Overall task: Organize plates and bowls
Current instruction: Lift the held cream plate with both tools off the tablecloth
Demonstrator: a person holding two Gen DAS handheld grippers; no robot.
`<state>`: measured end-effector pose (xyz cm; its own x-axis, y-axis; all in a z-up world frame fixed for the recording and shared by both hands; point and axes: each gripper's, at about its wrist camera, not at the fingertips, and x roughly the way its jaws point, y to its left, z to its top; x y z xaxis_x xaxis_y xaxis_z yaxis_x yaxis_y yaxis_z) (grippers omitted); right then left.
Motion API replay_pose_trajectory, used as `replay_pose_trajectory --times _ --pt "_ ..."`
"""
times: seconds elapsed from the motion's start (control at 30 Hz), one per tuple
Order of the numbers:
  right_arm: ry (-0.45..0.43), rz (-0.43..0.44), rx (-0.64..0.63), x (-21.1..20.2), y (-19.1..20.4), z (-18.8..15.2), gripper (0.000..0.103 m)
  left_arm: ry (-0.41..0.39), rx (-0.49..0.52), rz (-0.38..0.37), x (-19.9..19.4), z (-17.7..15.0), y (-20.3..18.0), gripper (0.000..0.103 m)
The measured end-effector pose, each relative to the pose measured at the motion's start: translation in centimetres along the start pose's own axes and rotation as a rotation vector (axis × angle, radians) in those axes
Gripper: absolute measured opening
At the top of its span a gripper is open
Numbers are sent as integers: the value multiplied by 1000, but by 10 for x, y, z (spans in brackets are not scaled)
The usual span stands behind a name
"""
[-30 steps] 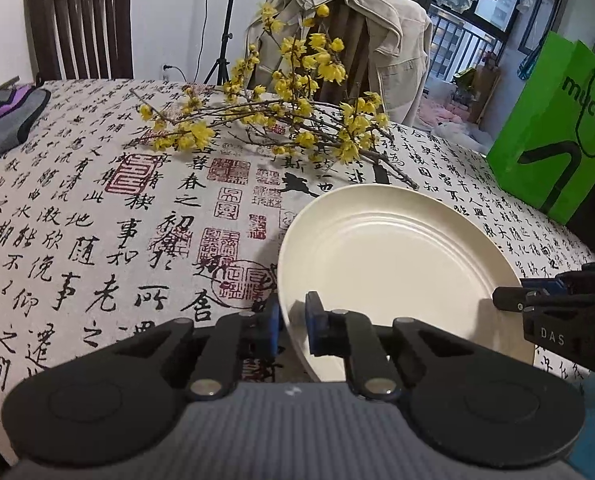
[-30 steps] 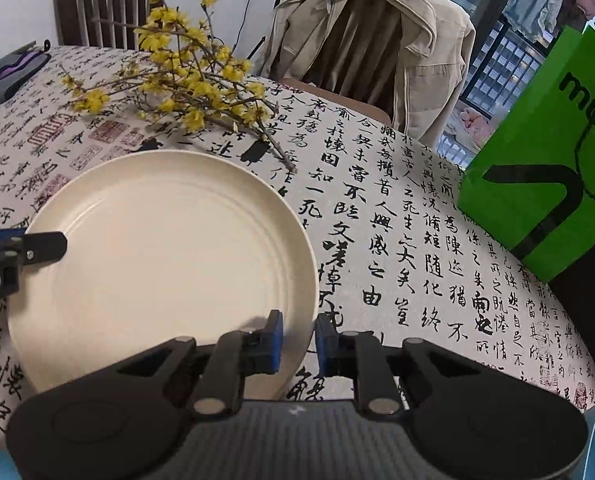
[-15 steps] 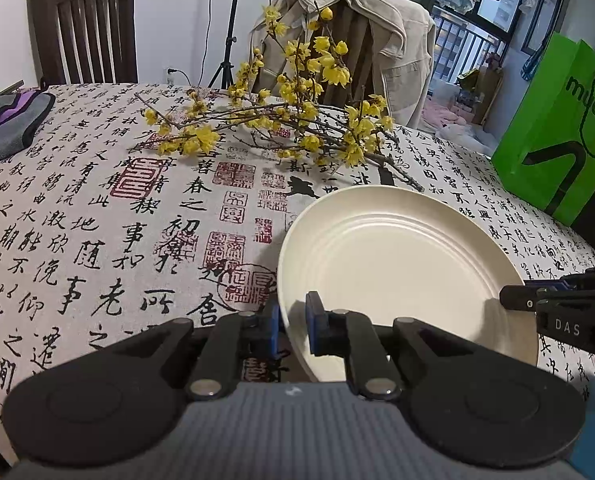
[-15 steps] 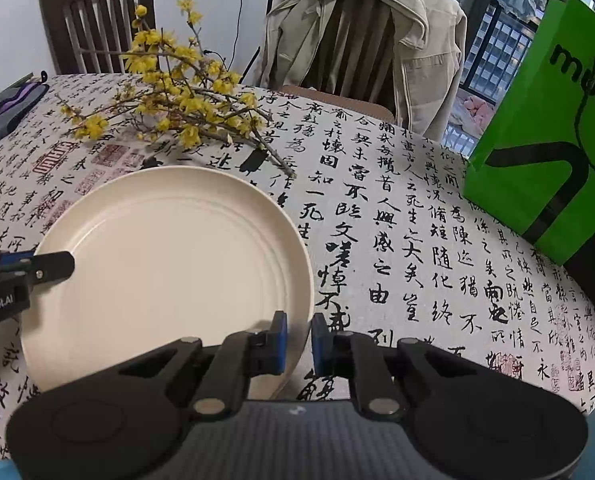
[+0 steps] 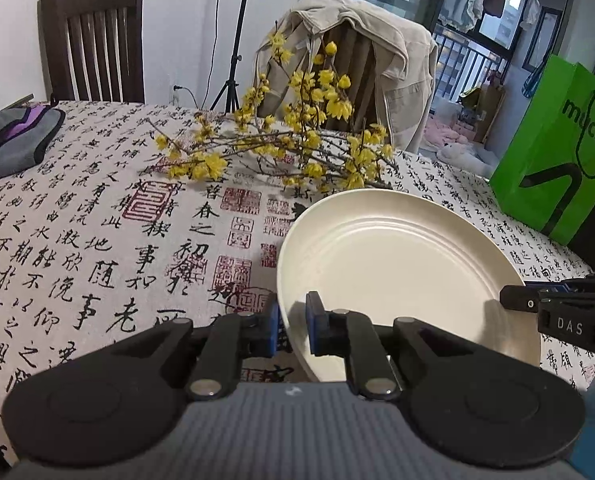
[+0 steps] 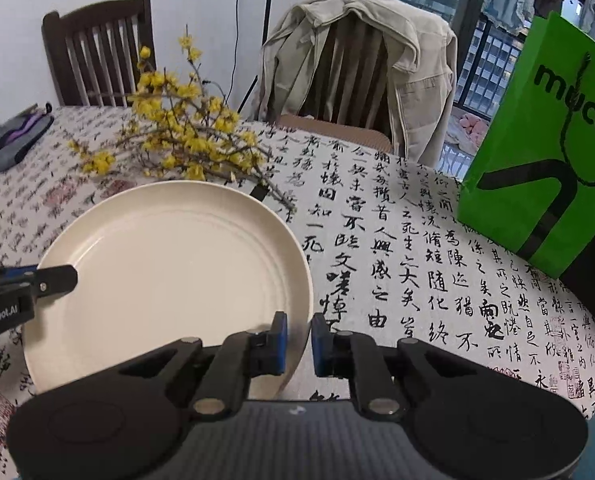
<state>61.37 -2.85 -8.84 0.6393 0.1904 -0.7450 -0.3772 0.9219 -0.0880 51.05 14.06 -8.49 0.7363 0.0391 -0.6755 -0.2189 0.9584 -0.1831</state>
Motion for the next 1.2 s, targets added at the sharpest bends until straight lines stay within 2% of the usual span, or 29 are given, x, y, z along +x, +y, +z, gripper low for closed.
replay_pose_trajectory --times 0.4,0.73,1.2 --pt "-59 13 25 -20 0 4 12 -40 -26 -8 -12 8 4 13" --pt "-115 21 54 -43 -5 0 12 -108 -5 -19 -31 12 0 13" --pt "-175 27 78 -66 -5 -10 12 -139 13 -31 -42 13 -4 13"
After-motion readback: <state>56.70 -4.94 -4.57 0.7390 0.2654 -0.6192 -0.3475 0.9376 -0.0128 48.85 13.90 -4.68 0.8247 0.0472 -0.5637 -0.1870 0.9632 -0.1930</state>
